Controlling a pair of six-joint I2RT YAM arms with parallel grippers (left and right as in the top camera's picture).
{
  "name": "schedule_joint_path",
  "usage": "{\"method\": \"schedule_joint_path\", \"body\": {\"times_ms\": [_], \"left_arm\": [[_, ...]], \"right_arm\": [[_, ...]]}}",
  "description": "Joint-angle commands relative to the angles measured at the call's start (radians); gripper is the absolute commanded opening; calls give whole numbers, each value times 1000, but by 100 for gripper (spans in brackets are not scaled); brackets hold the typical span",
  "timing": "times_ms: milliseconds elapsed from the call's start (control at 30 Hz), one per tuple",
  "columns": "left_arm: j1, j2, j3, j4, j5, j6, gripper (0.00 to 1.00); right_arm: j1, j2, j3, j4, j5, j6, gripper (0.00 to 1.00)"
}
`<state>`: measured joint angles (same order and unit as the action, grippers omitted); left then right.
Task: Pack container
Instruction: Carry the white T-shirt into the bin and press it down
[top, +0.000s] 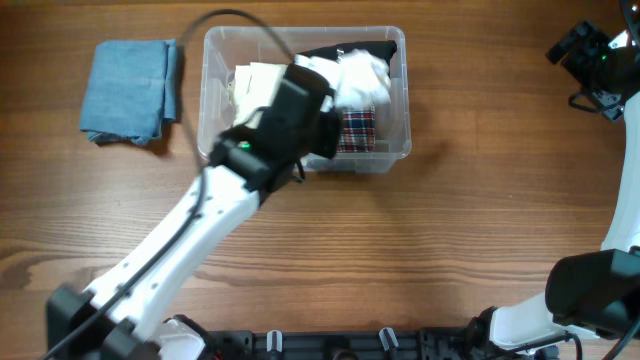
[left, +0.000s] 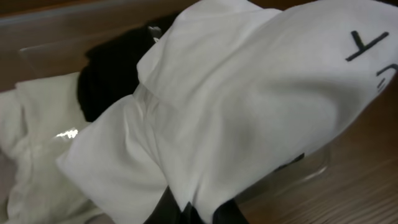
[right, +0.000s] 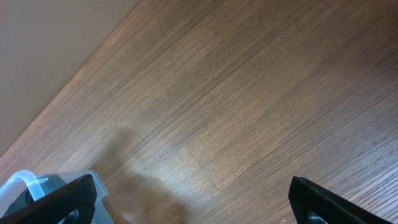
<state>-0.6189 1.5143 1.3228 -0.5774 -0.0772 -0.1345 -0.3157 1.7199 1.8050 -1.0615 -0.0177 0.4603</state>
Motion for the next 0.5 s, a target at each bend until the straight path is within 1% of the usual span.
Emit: {"method": "schedule_joint_path", "body": {"times_ms": [0,200,467], "left_arm": [[-24,70,22,-14,-29,368,4],[-23,102,22,3,-48,534,4],[-23,111,22,24,-47,545,4]], "right_arm": [[2,6,-6,3,16,11,100],[2,6,-6,3,17,11,100],[2,6,-6,3,16,11,100]]}}
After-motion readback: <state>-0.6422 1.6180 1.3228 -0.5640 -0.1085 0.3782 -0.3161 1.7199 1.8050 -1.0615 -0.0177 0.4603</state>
